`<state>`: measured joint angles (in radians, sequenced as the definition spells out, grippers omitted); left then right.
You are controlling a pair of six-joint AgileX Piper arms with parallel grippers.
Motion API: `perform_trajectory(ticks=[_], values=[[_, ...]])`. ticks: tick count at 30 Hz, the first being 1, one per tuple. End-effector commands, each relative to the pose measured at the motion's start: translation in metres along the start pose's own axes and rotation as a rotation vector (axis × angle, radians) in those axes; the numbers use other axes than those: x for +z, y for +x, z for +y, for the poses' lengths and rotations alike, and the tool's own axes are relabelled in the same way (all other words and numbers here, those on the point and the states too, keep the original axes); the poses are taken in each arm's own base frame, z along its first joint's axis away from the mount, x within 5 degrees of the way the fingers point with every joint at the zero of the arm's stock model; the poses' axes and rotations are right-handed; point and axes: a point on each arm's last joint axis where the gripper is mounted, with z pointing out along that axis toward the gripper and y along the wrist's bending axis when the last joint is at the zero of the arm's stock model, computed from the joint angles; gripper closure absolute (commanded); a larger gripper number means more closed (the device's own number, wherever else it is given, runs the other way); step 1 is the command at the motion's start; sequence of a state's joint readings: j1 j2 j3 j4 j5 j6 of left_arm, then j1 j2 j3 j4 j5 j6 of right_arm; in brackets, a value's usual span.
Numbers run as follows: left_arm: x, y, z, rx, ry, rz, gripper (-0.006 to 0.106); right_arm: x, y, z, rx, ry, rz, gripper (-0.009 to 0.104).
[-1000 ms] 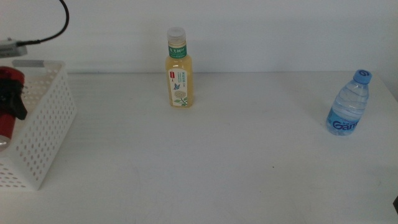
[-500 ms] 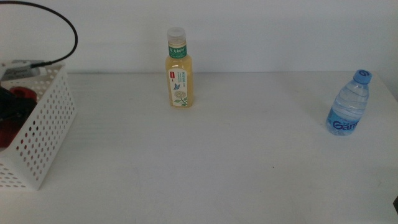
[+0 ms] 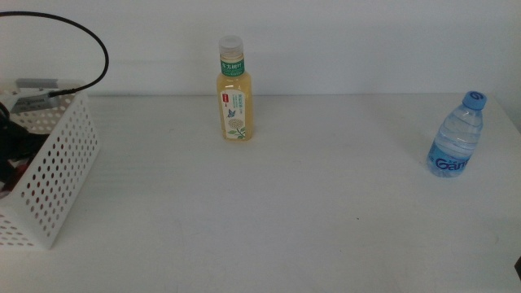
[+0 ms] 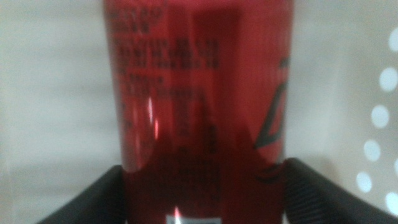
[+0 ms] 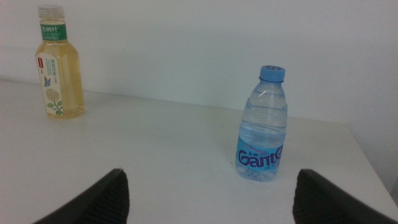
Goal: Use arms to grab the bottles and put them into the dustbin to the left of the table.
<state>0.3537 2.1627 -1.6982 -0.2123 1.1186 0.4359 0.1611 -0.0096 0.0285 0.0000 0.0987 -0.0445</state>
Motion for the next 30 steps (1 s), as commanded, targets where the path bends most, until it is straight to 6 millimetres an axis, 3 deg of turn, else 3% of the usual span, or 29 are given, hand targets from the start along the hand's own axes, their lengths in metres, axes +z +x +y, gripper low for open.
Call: perform_trajectory(ticks=[1,4,10,19,25,30], values=[[-0.039,-0.006,-0.009,0.014,-0.008,-0.098,0.011,-0.003,-0.011,-0.001,-0.017,0.011,-0.11,0.024],[-0.054,-0.003,-0.014,-0.006,-0.006,-0.108,0.01,-0.003,-0.011,-0.001,-0.017,0.011,-0.11,0.024],[-0.106,0.003,-0.037,0.014,-0.073,-0.212,0.01,-0.003,-0.011,-0.001,-0.017,0.011,-0.11,0.024],[-0.183,0.022,-0.102,0.004,-0.09,-0.409,0.011,-0.003,-0.011,-0.001,-0.017,0.011,-0.11,0.024],[-0.208,0.047,-0.15,0.053,-0.079,-0.479,0.014,-0.003,-0.011,-0.001,-0.017,0.011,-0.11,0.024],[-0.213,0.077,-0.184,0.083,-0.058,-0.535,0.017,-0.003,-0.011,-0.001,-0.017,0.011,-0.11,0.024]])
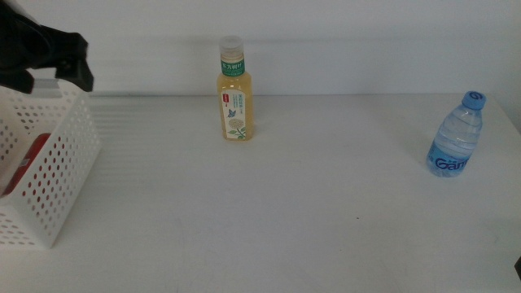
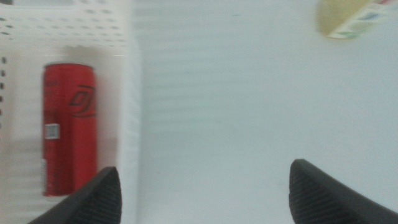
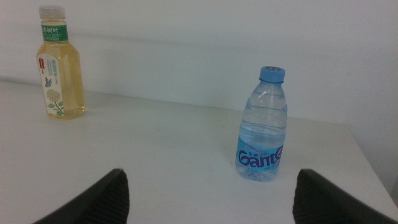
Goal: Use arms to grab the bottles and put them into the dustbin to the left of the table.
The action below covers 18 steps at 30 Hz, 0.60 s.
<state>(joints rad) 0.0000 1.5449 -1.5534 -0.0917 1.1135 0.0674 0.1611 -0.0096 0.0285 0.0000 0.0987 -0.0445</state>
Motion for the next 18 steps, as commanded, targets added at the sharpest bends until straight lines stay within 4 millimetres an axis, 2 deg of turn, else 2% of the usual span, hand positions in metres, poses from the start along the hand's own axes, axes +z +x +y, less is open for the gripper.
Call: perform_trajectory(ticks=[1,9,18], values=[[-0.032,0.005,-0.016,-0.009,0.005,-0.138,0.018,-0.003,-0.011,-0.001,-0.017,0.011,-0.11,0.024],[-0.034,0.058,-0.052,0.016,0.052,-0.196,0.019,-0.003,-0.011,-0.001,-0.017,0.011,-0.11,0.024],[-0.019,0.127,-0.068,0.022,0.166,-0.318,0.019,-0.003,-0.011,-0.001,-0.017,0.011,-0.11,0.024]])
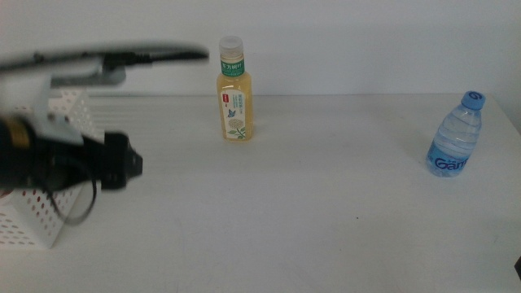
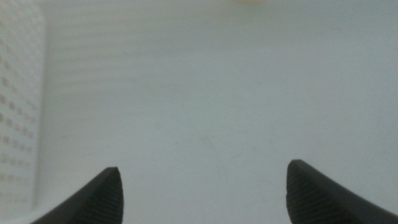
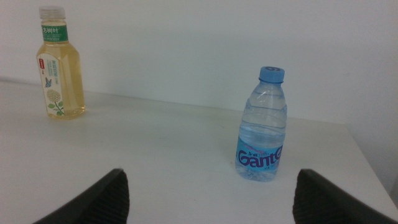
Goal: Use arms to grab the bottles and put them into the dustbin to the left of the table.
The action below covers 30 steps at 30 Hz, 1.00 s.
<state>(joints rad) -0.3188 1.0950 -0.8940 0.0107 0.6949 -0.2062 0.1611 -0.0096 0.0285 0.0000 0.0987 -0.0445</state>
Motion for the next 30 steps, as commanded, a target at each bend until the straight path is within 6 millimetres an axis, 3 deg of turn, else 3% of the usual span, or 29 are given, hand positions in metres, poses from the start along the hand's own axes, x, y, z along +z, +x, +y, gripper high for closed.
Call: perform_trajectory(ticks=[1,8,18,30], values=[[-0.007,0.004,-0.004,-0.007,0.05,-0.156,0.019,-0.003,-0.011,-0.001,-0.017,0.011,-0.11,0.024],[0.009,0.044,0.002,-0.025,0.109,-0.334,0.019,-0.003,-0.011,-0.001,-0.017,0.011,-0.11,0.024],[0.044,0.076,0.006,0.055,0.163,-0.556,0.018,-0.003,-0.011,-0.001,-0.017,0.011,-0.11,0.024],[0.087,0.072,0.001,0.093,0.2,-0.685,0.018,-0.003,-0.011,-0.001,-0.017,0.011,-0.11,0.024]])
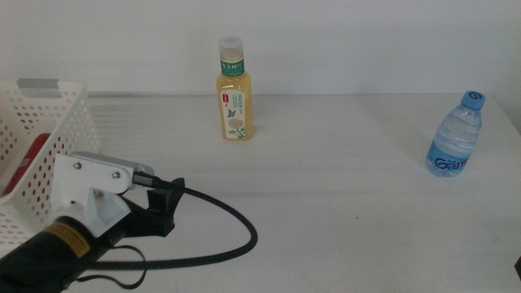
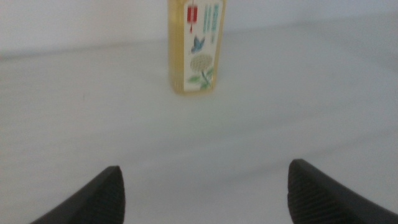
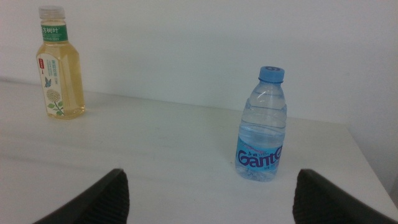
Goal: Use arms to grab the bottles and put them into the dustbin to the left of the table.
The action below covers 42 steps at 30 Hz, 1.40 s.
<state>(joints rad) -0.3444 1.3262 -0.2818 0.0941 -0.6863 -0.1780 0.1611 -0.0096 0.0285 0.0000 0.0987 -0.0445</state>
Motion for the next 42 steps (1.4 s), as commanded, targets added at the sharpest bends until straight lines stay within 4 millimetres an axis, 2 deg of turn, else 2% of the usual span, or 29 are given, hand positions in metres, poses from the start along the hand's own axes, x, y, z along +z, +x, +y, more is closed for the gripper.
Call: perform_trajectory(ticks=[1,6,16,26,30,42], values=[[0.009,-0.019,-0.001,-0.02,0.013,-0.189,0.018,-0.003,-0.011,-0.001,-0.017,0.011,-0.11,0.024],[0.035,-0.019,0.002,-0.002,-0.01,-0.201,0.011,-0.003,-0.011,-0.001,-0.017,0.011,-0.11,0.024],[0.093,-0.034,0.001,0.026,0.022,-0.222,0.011,-0.003,-0.011,-0.001,-0.017,0.011,-0.11,0.024],[0.157,-0.055,-0.016,-0.002,-0.009,-0.259,0.011,-0.003,-0.011,-0.001,-0.017,0.011,-0.11,0.024],[0.174,-0.056,-0.018,-0.014,-0.069,-0.271,0.011,-0.003,-0.011,-0.001,-0.017,0.011,-0.11,0.024],[0.219,-0.059,-0.02,-0.023,-0.064,-0.282,0.011,-0.003,-0.011,-0.001,-0.017,0.011,-0.11,0.024]])
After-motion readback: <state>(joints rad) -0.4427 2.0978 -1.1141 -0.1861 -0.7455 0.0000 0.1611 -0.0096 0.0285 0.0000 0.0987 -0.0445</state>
